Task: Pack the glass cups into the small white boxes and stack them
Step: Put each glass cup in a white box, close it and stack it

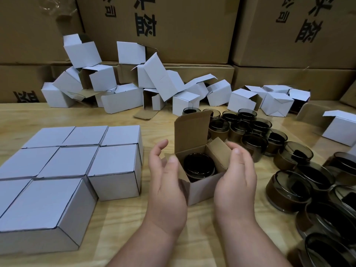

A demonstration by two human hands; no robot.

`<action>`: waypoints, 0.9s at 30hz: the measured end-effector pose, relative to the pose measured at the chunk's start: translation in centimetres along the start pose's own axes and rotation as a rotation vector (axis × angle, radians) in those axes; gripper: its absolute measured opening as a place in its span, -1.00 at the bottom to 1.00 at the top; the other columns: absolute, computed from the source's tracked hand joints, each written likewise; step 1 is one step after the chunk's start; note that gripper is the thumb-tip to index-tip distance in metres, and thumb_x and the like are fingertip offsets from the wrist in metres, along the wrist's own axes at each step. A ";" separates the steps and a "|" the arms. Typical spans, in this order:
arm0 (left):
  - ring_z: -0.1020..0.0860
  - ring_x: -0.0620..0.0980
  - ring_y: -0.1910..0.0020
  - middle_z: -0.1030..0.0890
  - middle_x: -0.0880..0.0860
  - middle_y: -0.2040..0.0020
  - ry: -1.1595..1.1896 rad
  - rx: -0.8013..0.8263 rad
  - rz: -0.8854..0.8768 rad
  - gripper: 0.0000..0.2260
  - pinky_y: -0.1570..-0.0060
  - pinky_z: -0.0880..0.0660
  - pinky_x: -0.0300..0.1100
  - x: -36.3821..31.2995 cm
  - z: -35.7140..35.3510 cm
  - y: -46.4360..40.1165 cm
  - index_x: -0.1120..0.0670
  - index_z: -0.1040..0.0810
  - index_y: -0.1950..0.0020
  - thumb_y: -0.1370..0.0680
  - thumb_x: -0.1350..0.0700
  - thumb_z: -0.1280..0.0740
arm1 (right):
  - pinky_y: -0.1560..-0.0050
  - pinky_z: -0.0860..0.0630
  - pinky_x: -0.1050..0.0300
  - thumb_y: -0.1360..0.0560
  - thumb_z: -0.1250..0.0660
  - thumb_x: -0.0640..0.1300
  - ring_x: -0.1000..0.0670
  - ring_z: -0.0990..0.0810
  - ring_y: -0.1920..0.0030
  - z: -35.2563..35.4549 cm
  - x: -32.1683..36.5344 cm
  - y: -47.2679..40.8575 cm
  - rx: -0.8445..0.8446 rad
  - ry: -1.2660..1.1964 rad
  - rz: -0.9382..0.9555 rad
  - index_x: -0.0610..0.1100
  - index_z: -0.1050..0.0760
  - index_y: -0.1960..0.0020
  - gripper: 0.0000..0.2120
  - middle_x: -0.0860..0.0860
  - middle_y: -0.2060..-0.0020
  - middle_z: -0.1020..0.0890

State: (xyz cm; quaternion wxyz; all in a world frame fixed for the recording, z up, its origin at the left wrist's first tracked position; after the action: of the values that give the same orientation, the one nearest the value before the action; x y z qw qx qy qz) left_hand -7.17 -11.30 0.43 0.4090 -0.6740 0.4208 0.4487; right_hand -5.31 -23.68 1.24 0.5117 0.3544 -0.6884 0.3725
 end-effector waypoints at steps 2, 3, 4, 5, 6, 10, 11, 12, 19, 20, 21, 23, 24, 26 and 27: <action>-0.47 0.11 0.21 -0.50 0.02 0.18 0.055 -0.051 -0.007 -0.68 0.09 -0.43 0.17 0.0 0.1 -0.1 -0.36 -0.52 -0.16 -0.45 -0.30 -0.19 | -0.19 -0.50 0.12 -0.60 -0.13 0.12 0.16 -0.59 -0.19 0.0 -0.4 -0.2 0.001 0.014 -0.083 0.06 -0.59 -0.17 -0.68 0.17 -0.09 -0.66; -0.43 0.08 0.23 -0.49 -0.03 0.22 0.079 -0.067 -0.005 -0.69 0.13 -0.37 0.10 0.0 0.1 -0.2 -0.36 -0.54 -0.09 -0.41 -0.32 -0.19 | -0.18 -0.48 0.15 -0.60 -0.14 0.11 0.18 -0.58 -0.19 -0.1 -0.4 -0.2 0.003 0.010 -0.103 0.07 -0.60 -0.14 -0.70 0.18 -0.09 -0.66; -0.43 0.06 0.22 -0.50 -0.02 0.21 0.109 -0.075 0.002 -0.73 0.15 -0.34 0.03 -0.1 0.1 -0.3 -0.36 -0.55 -0.03 -0.40 -0.31 -0.20 | -0.18 -0.47 0.17 -0.59 -0.14 0.15 0.20 -0.58 -0.19 -0.2 -0.4 -0.1 0.009 0.000 -0.114 0.06 -0.62 -0.14 -0.67 0.18 -0.08 -0.67; -0.44 0.05 0.20 -0.52 0.03 0.18 0.129 -0.077 0.011 -0.79 0.17 -0.33 -0.02 -0.1 0.1 -0.3 -0.34 -0.56 0.00 -0.44 -0.26 -0.21 | -0.19 -0.48 0.18 -0.56 -0.12 0.20 0.20 -0.59 -0.18 -0.3 -0.5 0.0 0.015 -0.016 -0.123 0.05 -0.63 -0.15 -0.60 0.17 -0.08 -0.69; -0.45 0.05 0.20 -0.52 0.09 0.15 0.134 -0.079 0.018 -0.83 0.16 -0.34 -0.03 -0.1 0.2 -0.4 -0.33 -0.56 0.02 -0.48 -0.20 -0.19 | -0.14 -0.52 0.21 -0.53 -0.10 0.24 0.20 -0.62 -0.14 -0.3 -0.4 0.1 0.017 -0.033 -0.124 0.04 -0.65 -0.14 -0.54 0.16 -0.04 -0.71; -0.40 0.05 0.22 -0.45 0.03 0.23 0.050 -0.071 0.017 -0.84 0.10 -0.32 0.08 0.5 0.4 -0.6 -0.29 -0.48 0.00 -0.51 -0.15 -0.15 | 0.26 -0.52 0.36 -0.54 -0.12 0.14 0.16 -0.68 0.14 -0.6 0.2 0.3 0.071 -0.028 -0.055 0.08 -0.67 0.09 -0.64 0.10 0.19 -0.72; -0.43 0.03 0.23 -0.47 0.00 0.24 0.050 -0.062 0.009 -0.85 0.11 -0.36 0.06 0.6 0.3 -0.5 -0.26 -0.47 -0.02 -0.51 -0.16 -0.15 | 0.27 -0.53 0.33 -0.51 -0.17 0.09 0.15 -0.68 0.16 -0.6 0.1 0.2 0.082 -0.010 -0.053 0.07 -0.66 0.10 -0.71 0.09 0.20 -0.72; -0.46 -0.01 0.23 -0.49 -0.01 0.24 0.061 -0.048 0.004 -0.84 0.13 -0.41 -0.01 0.6 0.3 -0.5 -0.22 -0.46 -0.04 -0.52 -0.15 -0.16 | 0.28 -0.52 0.31 -0.47 -0.21 0.05 0.15 -0.67 0.18 -0.7 0.0 0.1 0.090 0.002 -0.055 0.08 -0.66 0.11 -0.76 0.10 0.21 -0.71; -0.59 -0.14 0.17 -0.61 -0.15 0.22 0.048 -0.007 -0.015 -0.79 0.04 -0.46 -0.10 0.5 0.1 -0.4 -0.14 -0.40 -0.12 -0.54 -0.16 -0.16 | 0.23 -0.55 0.21 -0.34 -0.24 -0.08 0.10 -0.67 0.17 -0.9 -0.6 -0.3 0.125 0.040 -0.030 0.17 -0.61 0.08 -0.73 0.13 0.18 -0.70; -0.57 -0.16 0.19 -0.60 -0.17 0.24 0.032 -0.016 -0.017 -0.79 0.05 -0.44 -0.09 0.5 0.1 -0.4 -0.14 -0.40 -0.11 -0.54 -0.18 -0.15 | 0.18 -0.56 0.18 -0.34 -0.23 -0.09 0.07 -0.68 0.11 -0.9 -0.6 -0.3 0.126 0.042 -0.028 0.17 -0.60 0.07 -0.73 0.13 0.14 -0.71; -0.55 -0.17 0.22 -0.58 -0.19 0.26 0.013 -0.024 -0.016 -0.78 0.06 -0.43 -0.08 0.5 0.1 -0.4 -0.15 -0.39 -0.11 -0.54 -0.19 -0.15 | 0.14 -0.55 0.16 -0.33 -0.23 -0.09 0.07 -0.68 0.07 -1.0 -0.7 -0.4 0.126 0.045 -0.025 0.15 -0.60 0.06 -0.73 0.15 0.12 -0.70; -0.52 -0.17 0.25 -0.56 -0.21 0.28 -0.015 -0.031 -0.015 -0.79 0.06 -0.44 -0.06 0.6 0.2 -0.3 -0.19 -0.39 -0.09 -0.53 -0.23 -0.15 | 0.09 -0.54 0.18 -0.33 -0.21 -0.10 0.10 -0.67 0.03 -1.1 -0.5 -0.3 0.132 0.053 -0.023 0.11 -0.59 0.05 -0.72 0.19 0.10 -0.70; -0.53 -0.16 0.23 -0.57 -0.20 0.25 -0.023 -0.033 -0.013 -0.80 0.04 -0.47 -0.04 0.6 0.2 -0.3 -0.21 -0.39 -0.07 -0.53 -0.24 -0.16 | 0.08 -0.55 0.19 -0.33 -0.20 -0.10 0.11 -0.67 0.02 -1.1 -0.4 -0.3 0.137 0.057 -0.025 0.11 -0.59 0.03 -0.71 0.21 0.09 -0.70; -0.55 -0.14 0.21 -0.61 -0.15 0.20 -0.038 -0.033 -0.013 -0.86 0.06 -0.50 -0.09 0.6 0.2 -0.3 -0.24 -0.38 -0.06 -0.57 -0.23 -0.21 | 0.07 -0.57 0.21 -0.34 -0.20 -0.11 0.14 -0.67 0.02 -1.1 -0.2 -0.3 0.150 0.055 -0.033 0.11 -0.59 0.01 -0.69 0.24 0.08 -0.69; -0.56 -0.15 0.25 -0.62 -0.13 0.18 -0.041 -0.030 -0.018 -0.91 0.13 -0.51 -0.17 0.6 0.1 -0.4 -0.24 -0.36 -0.07 -0.62 -0.17 -0.25 | 0.09 -0.57 0.25 -0.37 -0.21 -0.13 0.15 -0.67 0.03 -1.1 -0.1 -0.3 0.159 0.050 -0.035 0.11 -0.59 0.00 -0.70 0.25 0.08 -0.69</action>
State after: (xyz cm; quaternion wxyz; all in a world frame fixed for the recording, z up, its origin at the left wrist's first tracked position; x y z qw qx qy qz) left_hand -6.72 -11.19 -0.06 0.4114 -0.6746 0.3995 0.4648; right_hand -4.55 -22.79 1.37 0.5053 0.3964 -0.6374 0.4258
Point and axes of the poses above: each hand's wrist, its own y-axis away from the middle knuckle, its own z-axis out of the back of the hand, x = y × z, the point moved 3 cm from there along -y, towards the middle knuckle
